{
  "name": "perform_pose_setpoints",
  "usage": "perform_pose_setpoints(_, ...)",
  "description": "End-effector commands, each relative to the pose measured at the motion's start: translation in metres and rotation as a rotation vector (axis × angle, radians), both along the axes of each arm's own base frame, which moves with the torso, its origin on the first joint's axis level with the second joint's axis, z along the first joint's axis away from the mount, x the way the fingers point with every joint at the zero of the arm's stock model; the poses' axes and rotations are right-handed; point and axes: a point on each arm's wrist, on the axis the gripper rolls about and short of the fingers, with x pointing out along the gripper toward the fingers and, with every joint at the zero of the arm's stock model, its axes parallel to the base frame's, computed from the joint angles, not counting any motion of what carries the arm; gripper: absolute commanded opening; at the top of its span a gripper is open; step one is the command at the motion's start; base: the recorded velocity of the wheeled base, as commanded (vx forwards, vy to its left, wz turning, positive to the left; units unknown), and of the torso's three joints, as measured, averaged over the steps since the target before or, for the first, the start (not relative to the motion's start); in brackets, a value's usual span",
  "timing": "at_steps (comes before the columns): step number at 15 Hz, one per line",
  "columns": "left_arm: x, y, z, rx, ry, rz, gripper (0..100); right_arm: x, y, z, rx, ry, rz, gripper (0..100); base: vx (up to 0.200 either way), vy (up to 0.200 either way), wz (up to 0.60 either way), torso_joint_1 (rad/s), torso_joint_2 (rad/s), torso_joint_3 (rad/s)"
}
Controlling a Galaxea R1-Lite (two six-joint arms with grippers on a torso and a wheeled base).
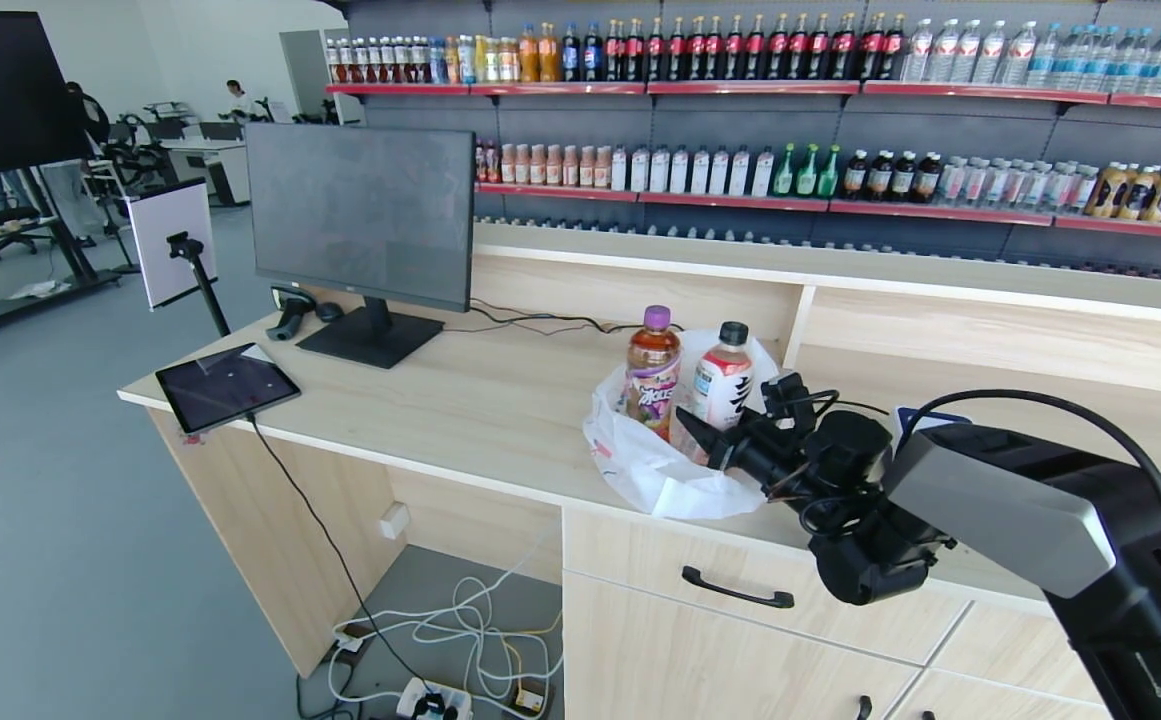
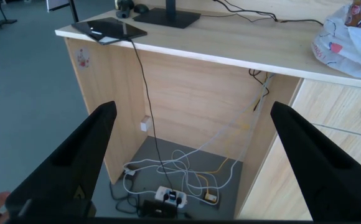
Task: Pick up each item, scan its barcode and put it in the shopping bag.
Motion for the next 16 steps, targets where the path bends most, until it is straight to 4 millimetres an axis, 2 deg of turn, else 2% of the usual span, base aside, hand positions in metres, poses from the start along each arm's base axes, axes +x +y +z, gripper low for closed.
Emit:
perform_pose_setpoints(1,0.0,0.0,0.0,0.0,0.0,0.001,100,0.0,0.0,-0.004,-0.002,0.007,-0.001,0,0.0,0.0,0.0,0.0,0.0,0.0)
perform_pose_setpoints(7,0.0,0.0,0.0,0.0,0.0,0.001,100,0.0,0.0,-0.003,-0.003,0.005,-0.003,0,0.0,0.0,0.0,0.0,0.0,0.0)
perform_pose_setpoints(8,0.0,0.0,0.0,0.0,0.0,0.001,100,0.0,0.0,-0.002,-0.002,0.003,-0.003,100,0.0,0.0,0.0,0.0,0.0,0.0)
perform_pose_setpoints(16,0.0,0.0,0.0,0.0,0.0,0.001,100,-0.001,0.0,0.007,-0.003,-0.016,-0.005,100,0.0,0.0,0.0,0.0,0.0,0.0)
